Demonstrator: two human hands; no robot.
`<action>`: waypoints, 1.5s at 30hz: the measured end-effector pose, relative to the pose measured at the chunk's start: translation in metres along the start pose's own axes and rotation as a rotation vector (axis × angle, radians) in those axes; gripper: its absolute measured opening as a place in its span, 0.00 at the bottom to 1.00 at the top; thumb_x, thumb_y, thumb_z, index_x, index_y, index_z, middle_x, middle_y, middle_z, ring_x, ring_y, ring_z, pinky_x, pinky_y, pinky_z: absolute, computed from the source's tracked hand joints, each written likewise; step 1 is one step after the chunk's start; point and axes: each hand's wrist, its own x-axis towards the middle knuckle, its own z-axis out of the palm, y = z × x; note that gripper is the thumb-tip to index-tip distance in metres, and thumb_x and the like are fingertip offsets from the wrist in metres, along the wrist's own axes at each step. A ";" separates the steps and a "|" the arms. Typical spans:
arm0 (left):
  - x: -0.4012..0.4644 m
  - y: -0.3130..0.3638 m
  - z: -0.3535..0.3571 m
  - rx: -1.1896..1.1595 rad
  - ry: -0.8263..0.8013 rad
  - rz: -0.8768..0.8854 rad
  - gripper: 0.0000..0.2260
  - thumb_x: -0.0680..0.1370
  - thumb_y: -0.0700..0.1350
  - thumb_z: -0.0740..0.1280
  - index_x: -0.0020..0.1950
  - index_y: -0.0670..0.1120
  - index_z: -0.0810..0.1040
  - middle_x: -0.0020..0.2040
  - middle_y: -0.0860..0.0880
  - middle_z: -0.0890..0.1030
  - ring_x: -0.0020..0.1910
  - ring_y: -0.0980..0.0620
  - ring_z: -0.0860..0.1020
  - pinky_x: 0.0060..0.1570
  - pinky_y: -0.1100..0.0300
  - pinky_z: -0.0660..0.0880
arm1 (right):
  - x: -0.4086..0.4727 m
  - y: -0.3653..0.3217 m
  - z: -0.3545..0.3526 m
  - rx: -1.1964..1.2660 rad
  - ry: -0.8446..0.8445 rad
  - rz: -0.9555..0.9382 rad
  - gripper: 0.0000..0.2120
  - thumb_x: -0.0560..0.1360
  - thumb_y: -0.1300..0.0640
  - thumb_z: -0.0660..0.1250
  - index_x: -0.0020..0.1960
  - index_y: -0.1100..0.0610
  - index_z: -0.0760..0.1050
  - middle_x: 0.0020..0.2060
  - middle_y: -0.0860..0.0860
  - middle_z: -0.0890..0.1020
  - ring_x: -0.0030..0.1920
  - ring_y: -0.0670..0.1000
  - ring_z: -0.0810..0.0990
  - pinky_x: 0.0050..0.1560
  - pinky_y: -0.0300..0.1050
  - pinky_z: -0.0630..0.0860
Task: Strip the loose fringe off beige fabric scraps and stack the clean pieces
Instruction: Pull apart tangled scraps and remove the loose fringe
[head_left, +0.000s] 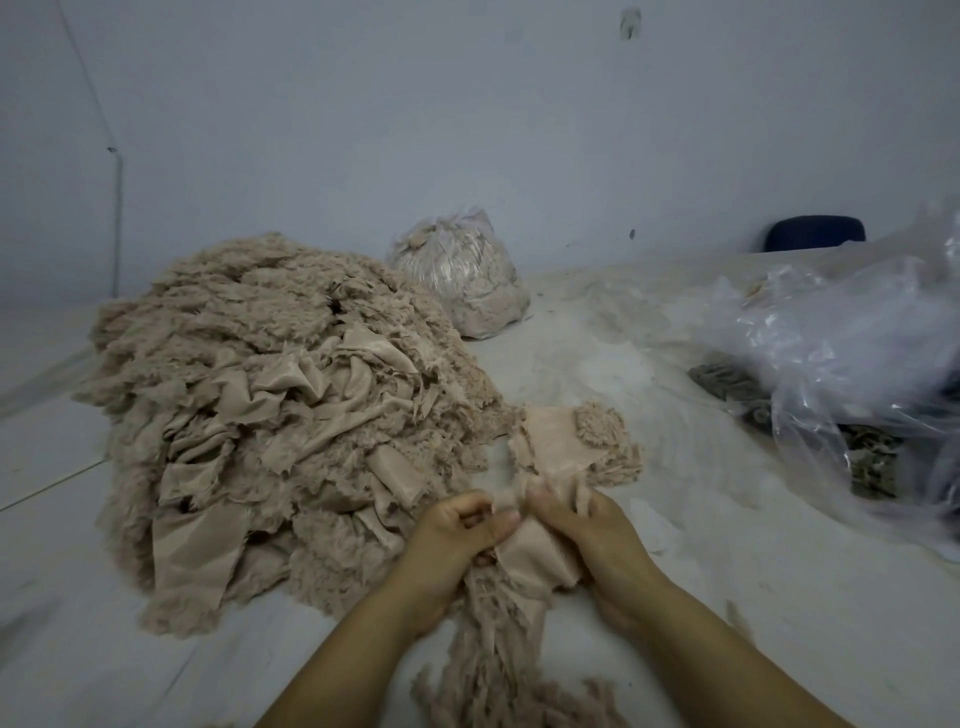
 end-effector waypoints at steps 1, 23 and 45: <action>-0.001 0.000 0.002 0.051 -0.004 0.004 0.11 0.70 0.39 0.71 0.49 0.36 0.81 0.41 0.41 0.84 0.38 0.50 0.82 0.36 0.63 0.78 | 0.001 0.001 0.001 -0.021 0.027 0.012 0.17 0.69 0.52 0.73 0.50 0.65 0.79 0.43 0.61 0.85 0.44 0.58 0.85 0.44 0.50 0.81; -0.004 -0.002 0.014 0.335 0.067 0.032 0.12 0.80 0.42 0.60 0.38 0.40 0.75 0.24 0.52 0.67 0.23 0.58 0.63 0.23 0.68 0.61 | 0.012 0.010 -0.002 -0.160 0.436 -0.325 0.13 0.78 0.52 0.63 0.59 0.57 0.76 0.49 0.49 0.84 0.47 0.44 0.82 0.44 0.33 0.77; -0.006 0.011 -0.015 0.187 -0.038 0.117 0.09 0.73 0.43 0.69 0.50 0.38 0.80 0.46 0.42 0.83 0.44 0.45 0.80 0.43 0.56 0.77 | -0.011 -0.004 -0.005 -0.575 -0.054 -0.209 0.12 0.70 0.40 0.68 0.51 0.40 0.76 0.48 0.42 0.81 0.46 0.37 0.78 0.45 0.29 0.72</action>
